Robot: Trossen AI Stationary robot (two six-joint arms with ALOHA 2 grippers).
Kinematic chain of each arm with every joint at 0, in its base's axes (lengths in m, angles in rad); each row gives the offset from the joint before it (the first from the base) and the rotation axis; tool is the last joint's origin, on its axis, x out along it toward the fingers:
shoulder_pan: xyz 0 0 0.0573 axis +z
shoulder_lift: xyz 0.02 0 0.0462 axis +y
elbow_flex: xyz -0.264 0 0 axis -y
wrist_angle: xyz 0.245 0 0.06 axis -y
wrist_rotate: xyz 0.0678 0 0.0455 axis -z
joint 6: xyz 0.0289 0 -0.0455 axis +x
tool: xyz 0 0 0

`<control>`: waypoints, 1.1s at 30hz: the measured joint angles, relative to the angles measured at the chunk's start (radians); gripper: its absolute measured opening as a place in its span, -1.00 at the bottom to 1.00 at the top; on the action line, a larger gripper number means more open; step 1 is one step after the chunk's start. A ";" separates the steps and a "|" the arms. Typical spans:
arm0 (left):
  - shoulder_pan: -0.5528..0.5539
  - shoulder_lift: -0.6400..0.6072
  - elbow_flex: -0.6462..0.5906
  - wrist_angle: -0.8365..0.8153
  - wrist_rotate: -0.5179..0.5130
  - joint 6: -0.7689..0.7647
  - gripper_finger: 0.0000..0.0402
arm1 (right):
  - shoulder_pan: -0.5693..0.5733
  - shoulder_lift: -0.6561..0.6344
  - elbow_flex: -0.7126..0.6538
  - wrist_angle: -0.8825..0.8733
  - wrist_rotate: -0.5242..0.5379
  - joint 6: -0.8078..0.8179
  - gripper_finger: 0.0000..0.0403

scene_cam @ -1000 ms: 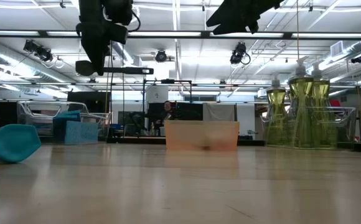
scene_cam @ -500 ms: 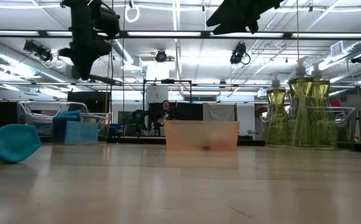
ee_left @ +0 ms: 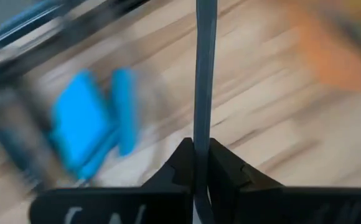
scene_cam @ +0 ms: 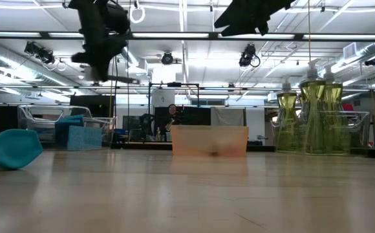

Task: Pick & Place Kitchen Sink Supplies
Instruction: Put the gray dish brush into the orange bin

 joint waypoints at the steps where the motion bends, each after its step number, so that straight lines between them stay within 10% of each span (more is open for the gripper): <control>1: -0.008 0.000 0.000 0.034 0.040 0.001 -0.89 | -0.002 0.000 0.000 0.000 0.000 0.000 0.19; 13: -0.164 0.000 0.000 0.590 0.551 0.068 -0.88 | -0.052 0.000 0.000 0.010 -0.079 0.184 0.19; 33: -0.372 0.000 0.000 0.845 0.576 0.064 -0.84 | -0.148 0.000 0.000 0.441 -0.315 0.181 0.19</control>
